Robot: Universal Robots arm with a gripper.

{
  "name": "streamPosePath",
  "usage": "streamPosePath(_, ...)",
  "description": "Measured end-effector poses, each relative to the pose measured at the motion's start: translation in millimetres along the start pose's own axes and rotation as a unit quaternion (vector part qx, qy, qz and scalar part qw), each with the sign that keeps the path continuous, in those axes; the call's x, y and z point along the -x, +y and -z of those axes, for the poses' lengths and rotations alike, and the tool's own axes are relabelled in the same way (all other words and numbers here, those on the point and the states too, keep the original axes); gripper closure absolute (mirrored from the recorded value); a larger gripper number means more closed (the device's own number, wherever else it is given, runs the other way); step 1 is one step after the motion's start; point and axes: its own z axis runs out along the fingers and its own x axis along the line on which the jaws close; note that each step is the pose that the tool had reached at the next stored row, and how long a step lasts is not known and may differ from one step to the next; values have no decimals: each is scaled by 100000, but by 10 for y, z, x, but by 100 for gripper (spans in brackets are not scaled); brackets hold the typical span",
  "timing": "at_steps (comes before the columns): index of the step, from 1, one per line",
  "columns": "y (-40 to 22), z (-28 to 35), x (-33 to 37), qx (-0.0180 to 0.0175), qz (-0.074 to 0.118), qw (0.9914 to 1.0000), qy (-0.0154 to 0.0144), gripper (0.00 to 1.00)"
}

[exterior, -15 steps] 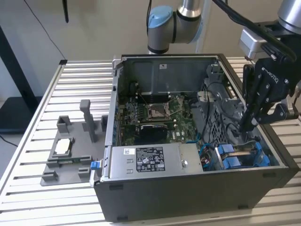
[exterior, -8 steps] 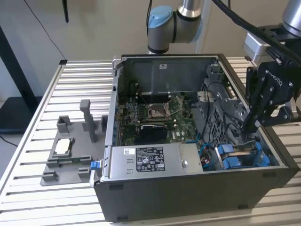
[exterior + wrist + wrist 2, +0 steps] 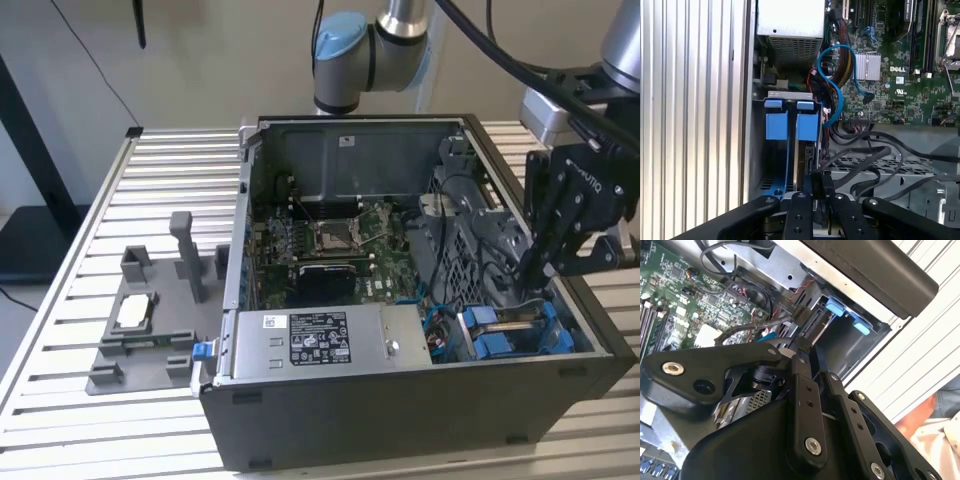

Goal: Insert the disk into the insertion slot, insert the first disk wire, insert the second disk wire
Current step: 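Insert the first disk wire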

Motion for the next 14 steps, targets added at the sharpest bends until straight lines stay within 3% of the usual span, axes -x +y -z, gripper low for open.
streamPosePath(14, -75, -152, -4, 0, 2, 100000, 9, 81)
